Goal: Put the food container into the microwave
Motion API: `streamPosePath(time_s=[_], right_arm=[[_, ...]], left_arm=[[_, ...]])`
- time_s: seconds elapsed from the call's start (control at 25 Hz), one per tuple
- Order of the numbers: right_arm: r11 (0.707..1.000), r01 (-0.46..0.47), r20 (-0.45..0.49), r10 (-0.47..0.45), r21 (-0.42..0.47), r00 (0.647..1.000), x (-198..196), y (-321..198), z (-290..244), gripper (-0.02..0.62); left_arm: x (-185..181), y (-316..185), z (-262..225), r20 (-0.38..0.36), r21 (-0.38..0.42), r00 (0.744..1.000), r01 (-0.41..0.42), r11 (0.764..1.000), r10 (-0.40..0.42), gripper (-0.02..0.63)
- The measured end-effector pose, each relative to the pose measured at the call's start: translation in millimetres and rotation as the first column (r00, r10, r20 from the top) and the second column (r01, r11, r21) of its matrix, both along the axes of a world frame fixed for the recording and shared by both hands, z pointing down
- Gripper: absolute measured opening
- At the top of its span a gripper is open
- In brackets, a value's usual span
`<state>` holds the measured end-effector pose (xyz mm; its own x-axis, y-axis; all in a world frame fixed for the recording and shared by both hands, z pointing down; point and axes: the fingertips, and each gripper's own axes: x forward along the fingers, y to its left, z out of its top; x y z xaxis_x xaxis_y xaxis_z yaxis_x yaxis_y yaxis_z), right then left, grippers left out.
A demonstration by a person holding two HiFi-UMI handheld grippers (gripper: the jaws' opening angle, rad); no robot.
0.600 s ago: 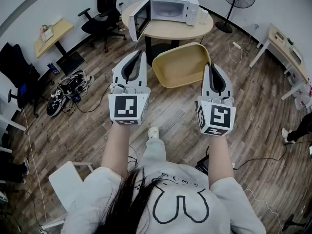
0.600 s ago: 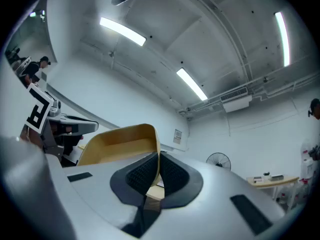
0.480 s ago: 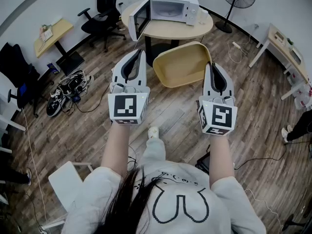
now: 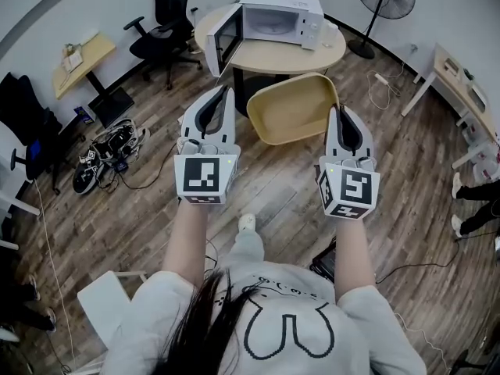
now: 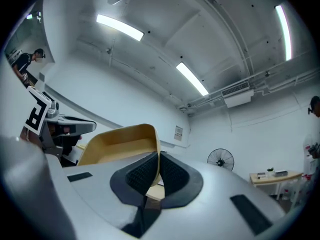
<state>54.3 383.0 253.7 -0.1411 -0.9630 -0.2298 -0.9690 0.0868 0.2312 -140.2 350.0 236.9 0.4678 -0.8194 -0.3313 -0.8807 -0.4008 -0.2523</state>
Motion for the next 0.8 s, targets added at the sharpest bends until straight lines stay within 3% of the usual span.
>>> streamPosePath(time_s=[0.8], right_arm=[[0.995, -0.022, 0.047, 0.026, -0.100, 0.999, 12, -226, 7, 0.035]], left_arm=[[7, -232, -3, -0.018, -0.043, 0.999, -0.028, 0.999, 0.028, 0.009]])
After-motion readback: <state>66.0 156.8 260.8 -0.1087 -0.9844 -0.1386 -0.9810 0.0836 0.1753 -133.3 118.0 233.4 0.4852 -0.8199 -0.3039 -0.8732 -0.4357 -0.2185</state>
